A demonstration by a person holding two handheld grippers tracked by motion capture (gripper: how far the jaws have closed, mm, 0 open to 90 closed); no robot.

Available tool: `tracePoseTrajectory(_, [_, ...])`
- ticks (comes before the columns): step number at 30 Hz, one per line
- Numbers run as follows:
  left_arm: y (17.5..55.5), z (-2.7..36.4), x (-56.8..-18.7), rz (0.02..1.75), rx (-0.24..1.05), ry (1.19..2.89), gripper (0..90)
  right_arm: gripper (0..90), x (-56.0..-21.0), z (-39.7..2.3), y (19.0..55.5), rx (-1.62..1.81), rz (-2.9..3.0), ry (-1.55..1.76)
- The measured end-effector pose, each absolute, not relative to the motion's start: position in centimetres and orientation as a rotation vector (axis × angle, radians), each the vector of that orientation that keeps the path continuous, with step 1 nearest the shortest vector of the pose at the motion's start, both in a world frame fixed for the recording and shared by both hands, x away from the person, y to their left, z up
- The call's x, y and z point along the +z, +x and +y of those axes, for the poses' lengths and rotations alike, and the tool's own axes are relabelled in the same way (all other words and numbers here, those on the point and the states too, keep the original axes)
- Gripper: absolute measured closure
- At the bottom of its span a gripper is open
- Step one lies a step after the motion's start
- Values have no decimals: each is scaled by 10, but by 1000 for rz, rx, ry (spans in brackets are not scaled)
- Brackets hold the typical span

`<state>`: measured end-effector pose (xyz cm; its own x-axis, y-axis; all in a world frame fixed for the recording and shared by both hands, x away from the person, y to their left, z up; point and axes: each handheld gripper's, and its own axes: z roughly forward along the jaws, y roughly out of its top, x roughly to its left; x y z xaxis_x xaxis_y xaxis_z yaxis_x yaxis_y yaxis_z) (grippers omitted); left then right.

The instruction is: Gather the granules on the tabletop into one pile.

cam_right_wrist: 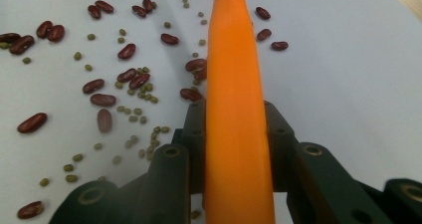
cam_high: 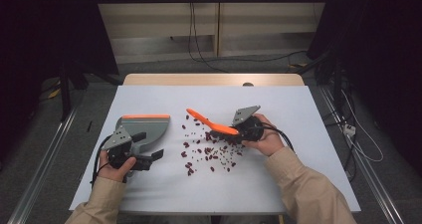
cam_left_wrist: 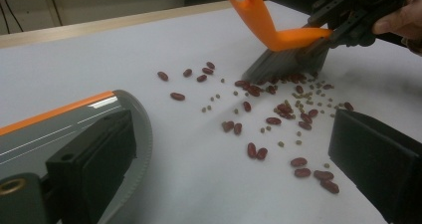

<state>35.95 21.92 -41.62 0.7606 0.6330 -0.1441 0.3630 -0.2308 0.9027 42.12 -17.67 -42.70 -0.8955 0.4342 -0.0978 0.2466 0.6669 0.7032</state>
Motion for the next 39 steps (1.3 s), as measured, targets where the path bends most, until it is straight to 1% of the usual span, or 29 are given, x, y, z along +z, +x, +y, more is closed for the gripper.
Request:
tracePoseTrajectory(5, [359, 219, -416, 767, 303, 1847, 47, 714, -420, -180, 421, 1091, 2571, 570])
tracePoseTrajectory(11, [361, 218, -416, 764, 294, 1849, 47, 714, -409, -178, 446, 1188, 2467, 647])
tracePoseTrajectory(16, [362, 218, -417, 770, 291, 1848, 47, 714, -414, -163, 473, 1182, 2441, 674])
tracePoseTrajectory(22, [362, 218, -417, 769, 286, 1852, 47, 715, -420, -150, 491, 1166, 2440, 694])
tracePoseTrajectory(32, [364, 217, -418, 780, 281, 1846, 47, 715, -428, -144, 507, 1148, 2390, 745])
tracePoseTrajectory(39, [364, 218, -418, 786, 283, 1842, 47, 715, -430, -135, 520, 1106, 2385, 717])
